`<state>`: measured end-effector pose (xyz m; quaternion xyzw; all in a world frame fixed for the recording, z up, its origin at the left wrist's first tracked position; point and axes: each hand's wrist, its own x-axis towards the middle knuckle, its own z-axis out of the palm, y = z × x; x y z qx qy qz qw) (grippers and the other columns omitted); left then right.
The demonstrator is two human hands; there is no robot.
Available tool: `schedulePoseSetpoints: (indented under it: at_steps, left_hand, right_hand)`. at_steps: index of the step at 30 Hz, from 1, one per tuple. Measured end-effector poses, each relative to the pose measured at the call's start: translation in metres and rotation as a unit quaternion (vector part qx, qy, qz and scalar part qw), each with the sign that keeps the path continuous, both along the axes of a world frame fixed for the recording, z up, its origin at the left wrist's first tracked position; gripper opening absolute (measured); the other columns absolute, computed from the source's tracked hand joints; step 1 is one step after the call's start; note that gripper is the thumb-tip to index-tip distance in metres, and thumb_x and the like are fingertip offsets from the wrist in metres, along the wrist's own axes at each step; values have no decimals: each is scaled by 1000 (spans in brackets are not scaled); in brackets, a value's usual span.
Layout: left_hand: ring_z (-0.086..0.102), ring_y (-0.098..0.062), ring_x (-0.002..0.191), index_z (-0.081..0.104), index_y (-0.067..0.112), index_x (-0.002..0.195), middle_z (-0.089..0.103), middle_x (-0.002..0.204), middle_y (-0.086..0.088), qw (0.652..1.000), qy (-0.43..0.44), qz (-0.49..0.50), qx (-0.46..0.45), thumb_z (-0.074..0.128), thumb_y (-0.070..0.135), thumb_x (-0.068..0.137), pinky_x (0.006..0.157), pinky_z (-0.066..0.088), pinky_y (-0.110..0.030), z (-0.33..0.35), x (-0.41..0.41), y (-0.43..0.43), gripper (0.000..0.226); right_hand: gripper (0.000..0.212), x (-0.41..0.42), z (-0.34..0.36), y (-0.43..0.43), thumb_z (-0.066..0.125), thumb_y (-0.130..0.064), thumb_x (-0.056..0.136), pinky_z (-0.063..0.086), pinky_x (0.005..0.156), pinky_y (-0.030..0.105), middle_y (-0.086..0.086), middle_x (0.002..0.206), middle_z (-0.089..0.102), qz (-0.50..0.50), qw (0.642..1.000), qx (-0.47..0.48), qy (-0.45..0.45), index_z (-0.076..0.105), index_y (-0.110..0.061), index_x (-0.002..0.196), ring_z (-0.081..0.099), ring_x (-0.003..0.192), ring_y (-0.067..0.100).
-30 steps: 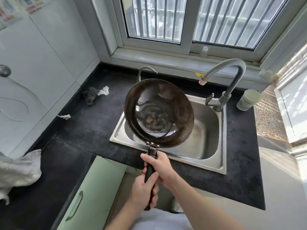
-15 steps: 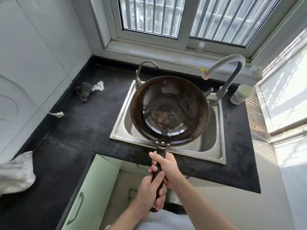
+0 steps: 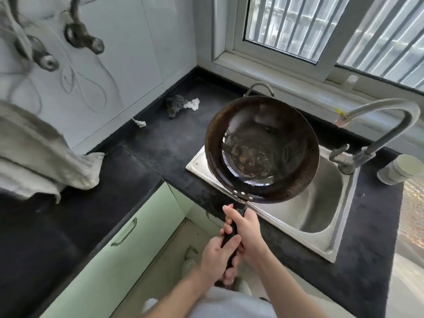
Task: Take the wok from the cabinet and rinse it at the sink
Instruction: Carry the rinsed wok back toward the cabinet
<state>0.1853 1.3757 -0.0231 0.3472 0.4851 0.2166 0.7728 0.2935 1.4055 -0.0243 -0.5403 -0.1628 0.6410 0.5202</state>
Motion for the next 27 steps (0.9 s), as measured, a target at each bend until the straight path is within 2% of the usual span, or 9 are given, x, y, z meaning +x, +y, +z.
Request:
schedulePoseSetpoints:
  at_steps: [4,9,14,20,27]
  left_hand:
    - [34,-14,29,49,5,77,43,52,-10,995,-14,97,1,56,31,97,33,29,-17,3,19,-37,33]
    - [34,-16,27,52,11,66,43,50,-10,973,-6,229,23,61,38,84,32,30,-17,0,36,-84,34]
    - [34,-17,28,51,10,66,43,52,-11,950,19,312,22,64,41,87,33,31,-18,3,29,-126,40]
    - [32,-14,29,46,5,77,41,51,-7,910,29,414,7,52,30,98,33,29,-18,10,5,-176,33]
    - [30,-15,28,43,6,63,37,40,-3,859,43,510,21,50,28,99,34,27,-20,15,-39,-246,43]
  right_hand:
    - [18,13,3,-17,63,-6,96,50,50,32,4,61,45,96,995,19,-1,51,-9,83,42,44,16]
    - [18,13,-2,-40,63,-5,95,48,47,30,5,60,46,196,981,13,4,49,-9,84,44,42,15]
    - [21,-12,-6,-66,64,-4,95,42,46,26,2,57,48,293,956,-4,5,50,-10,80,44,41,15]
    - [23,-61,-8,-103,63,-5,95,40,51,31,3,57,46,414,910,5,4,49,-9,77,44,42,15]
    - [23,-131,-9,-165,62,-5,94,41,54,34,4,57,44,530,848,-1,10,48,-9,77,43,44,17]
